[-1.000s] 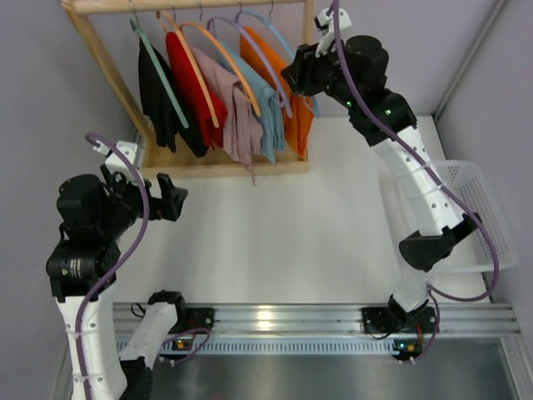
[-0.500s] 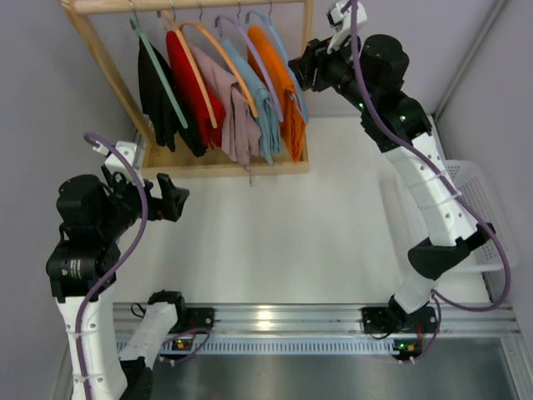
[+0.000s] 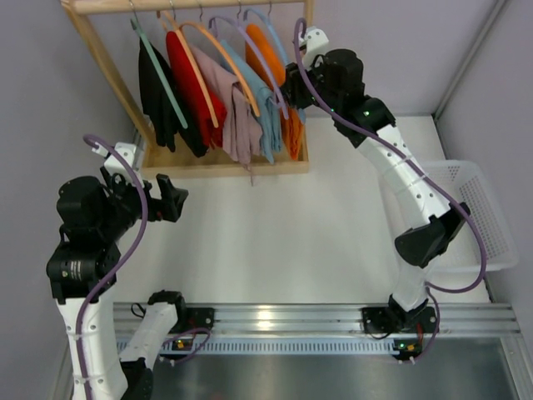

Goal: Remove the trousers from the hanger

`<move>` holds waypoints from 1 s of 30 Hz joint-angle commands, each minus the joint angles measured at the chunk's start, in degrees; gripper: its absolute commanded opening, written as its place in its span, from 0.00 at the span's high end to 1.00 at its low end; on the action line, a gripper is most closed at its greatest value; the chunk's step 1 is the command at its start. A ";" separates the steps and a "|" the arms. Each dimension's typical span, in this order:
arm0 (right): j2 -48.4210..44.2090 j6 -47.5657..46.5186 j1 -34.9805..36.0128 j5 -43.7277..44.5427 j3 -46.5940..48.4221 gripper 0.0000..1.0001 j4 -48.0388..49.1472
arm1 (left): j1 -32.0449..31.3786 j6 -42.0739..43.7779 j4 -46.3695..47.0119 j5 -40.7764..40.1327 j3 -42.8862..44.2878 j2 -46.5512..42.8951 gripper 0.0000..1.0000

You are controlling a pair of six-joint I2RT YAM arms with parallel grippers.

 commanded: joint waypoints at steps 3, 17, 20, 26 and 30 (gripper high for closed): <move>-0.86 -0.06 -0.12 0.59 0.12 0.69 2.50 | 0.18 -0.78 1.18 0.01 -0.97 0.25 0.03; -7.28 0.12 -0.73 -0.02 1.35 1.00 10.22 | 0.26 -1.57 1.26 0.19 -0.80 0.42 0.04; -8.24 0.21 -0.73 -0.20 3.01 1.00 12.34 | 0.18 -2.10 1.27 -0.08 -0.45 0.77 0.05; -10.09 0.12 -0.73 1.65 4.87 1.00 15.76 | 0.18 -2.80 1.97 0.01 -0.01 1.57 0.05; -11.32 0.12 -0.91 1.82 4.87 1.00 17.61 | 0.18 -3.86 2.32 0.27 0.08 1.83 0.06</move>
